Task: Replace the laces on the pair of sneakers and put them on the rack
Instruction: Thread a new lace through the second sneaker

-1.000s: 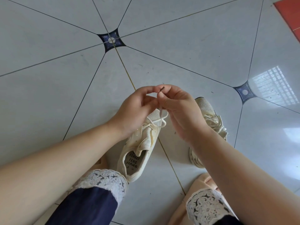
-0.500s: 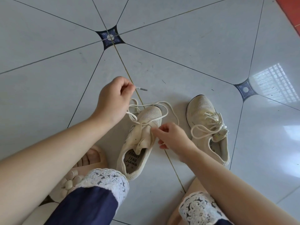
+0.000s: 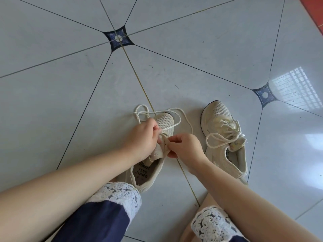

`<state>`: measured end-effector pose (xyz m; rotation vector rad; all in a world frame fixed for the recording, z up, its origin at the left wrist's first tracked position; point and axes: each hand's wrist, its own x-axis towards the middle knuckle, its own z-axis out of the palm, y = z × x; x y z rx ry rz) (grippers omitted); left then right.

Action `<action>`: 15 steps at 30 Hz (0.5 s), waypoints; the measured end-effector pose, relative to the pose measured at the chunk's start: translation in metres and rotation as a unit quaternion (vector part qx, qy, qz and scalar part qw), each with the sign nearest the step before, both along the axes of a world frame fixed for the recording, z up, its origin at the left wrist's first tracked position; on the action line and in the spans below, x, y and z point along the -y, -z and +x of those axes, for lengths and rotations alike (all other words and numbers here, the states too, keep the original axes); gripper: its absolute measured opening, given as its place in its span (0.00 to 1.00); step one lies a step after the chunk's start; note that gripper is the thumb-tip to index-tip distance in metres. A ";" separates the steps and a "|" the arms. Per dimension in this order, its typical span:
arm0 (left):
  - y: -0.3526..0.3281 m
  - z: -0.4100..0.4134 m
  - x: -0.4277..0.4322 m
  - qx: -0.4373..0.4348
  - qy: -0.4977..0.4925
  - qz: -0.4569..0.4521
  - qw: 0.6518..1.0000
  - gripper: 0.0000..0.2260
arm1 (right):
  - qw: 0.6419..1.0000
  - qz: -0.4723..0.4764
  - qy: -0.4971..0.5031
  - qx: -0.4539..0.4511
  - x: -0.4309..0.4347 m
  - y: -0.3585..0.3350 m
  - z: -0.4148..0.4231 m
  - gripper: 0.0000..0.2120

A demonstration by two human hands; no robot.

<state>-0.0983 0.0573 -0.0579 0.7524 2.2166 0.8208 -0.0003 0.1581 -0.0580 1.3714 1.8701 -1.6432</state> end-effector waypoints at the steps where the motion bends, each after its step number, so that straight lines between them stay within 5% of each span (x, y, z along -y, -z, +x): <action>1: 0.001 0.001 0.000 -0.009 0.004 -0.005 1.000 0.06 | 1.000 -0.015 0.018 -0.006 0.001 0.001 0.001 0.06; 6: 0.003 0.001 0.003 -0.016 0.008 -0.023 1.000 0.03 | 0.977 -0.140 0.150 -0.054 0.008 0.003 0.007 0.06; 15: 0.007 0.005 0.010 -0.013 0.015 -0.015 1.000 0.03 | 0.938 -0.243 0.225 -0.098 0.010 0.001 0.008 0.12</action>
